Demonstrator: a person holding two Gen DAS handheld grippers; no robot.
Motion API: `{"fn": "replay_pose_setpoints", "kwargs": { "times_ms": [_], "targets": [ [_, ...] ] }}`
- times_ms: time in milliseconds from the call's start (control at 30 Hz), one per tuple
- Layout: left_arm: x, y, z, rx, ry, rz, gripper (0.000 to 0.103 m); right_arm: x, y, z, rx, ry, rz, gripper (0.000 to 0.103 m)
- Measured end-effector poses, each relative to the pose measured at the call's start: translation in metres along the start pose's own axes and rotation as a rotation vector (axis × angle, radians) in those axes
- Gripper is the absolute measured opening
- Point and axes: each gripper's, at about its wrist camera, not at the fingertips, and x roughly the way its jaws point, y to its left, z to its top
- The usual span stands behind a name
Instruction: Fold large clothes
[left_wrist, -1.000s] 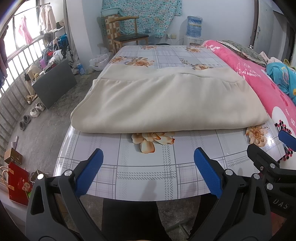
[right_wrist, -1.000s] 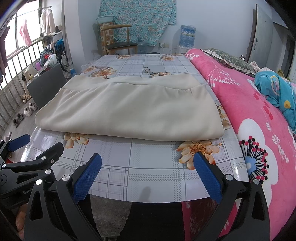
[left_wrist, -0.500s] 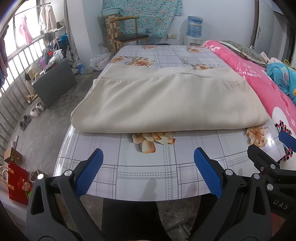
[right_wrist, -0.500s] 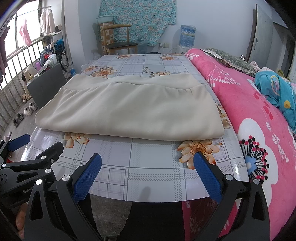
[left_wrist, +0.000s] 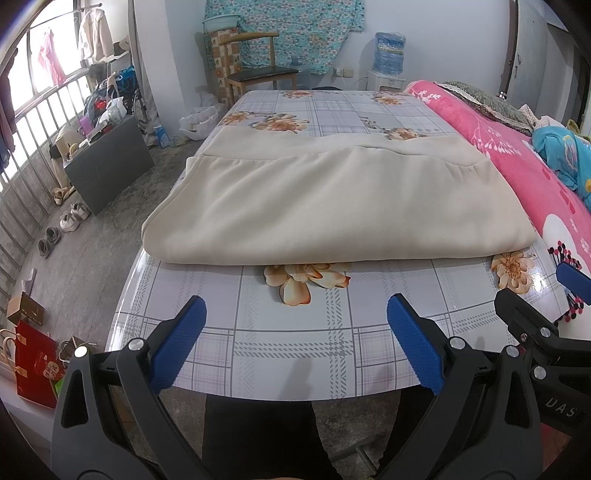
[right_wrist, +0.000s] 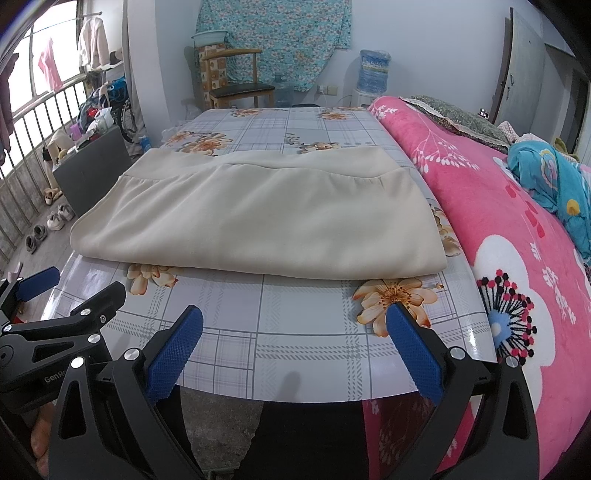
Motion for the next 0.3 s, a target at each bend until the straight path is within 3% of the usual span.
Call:
{"fn": "replay_pose_setpoints", "kwargs": {
  "times_ms": [300],
  "targets": [
    [0.0003, 0.0015, -0.0007, -0.004, 0.0, -0.002, 0.095, 0.0001, -0.0004, 0.0001, -0.001, 0.0, 0.0, 0.097]
  ]
}}
